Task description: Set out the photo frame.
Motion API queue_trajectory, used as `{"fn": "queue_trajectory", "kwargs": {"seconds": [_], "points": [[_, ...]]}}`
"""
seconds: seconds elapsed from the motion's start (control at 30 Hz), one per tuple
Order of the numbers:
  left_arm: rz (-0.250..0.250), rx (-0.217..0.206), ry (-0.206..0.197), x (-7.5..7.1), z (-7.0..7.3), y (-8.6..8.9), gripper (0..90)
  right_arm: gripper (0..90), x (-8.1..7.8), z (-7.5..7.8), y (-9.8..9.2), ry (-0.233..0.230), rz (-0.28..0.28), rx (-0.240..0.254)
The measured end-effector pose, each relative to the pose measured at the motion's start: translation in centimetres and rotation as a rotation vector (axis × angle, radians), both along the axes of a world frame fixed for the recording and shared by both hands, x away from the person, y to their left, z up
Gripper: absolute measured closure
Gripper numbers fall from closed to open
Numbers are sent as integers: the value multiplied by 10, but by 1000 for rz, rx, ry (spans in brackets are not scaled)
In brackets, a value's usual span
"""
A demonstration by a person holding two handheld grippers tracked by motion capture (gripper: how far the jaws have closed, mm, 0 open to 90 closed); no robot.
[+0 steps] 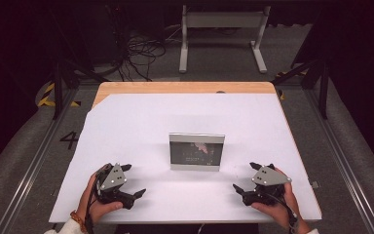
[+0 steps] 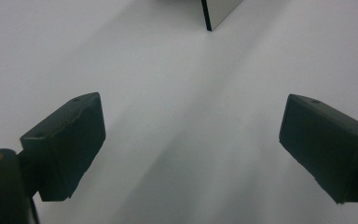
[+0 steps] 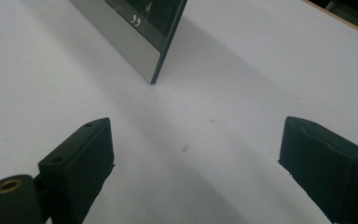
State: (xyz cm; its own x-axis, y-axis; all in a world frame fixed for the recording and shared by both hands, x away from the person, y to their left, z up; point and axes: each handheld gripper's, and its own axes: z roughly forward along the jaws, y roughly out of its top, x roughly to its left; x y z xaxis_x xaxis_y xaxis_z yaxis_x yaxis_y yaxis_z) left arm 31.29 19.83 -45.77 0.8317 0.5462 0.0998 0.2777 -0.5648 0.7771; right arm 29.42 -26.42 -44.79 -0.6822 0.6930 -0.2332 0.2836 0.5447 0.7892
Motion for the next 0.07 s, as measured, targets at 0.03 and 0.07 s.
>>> {"fn": "queue_trajectory", "kwargs": {"seconds": [0.03, 0.07], "points": [[0, 0, 0, 0, 0, 0, 74, 104, -1, 0, 1, 1, -2, -1], [-1, 5, 3, 0, -1, -1, 74, 104, -1, 0, 1, 1, -2, -1]]}}
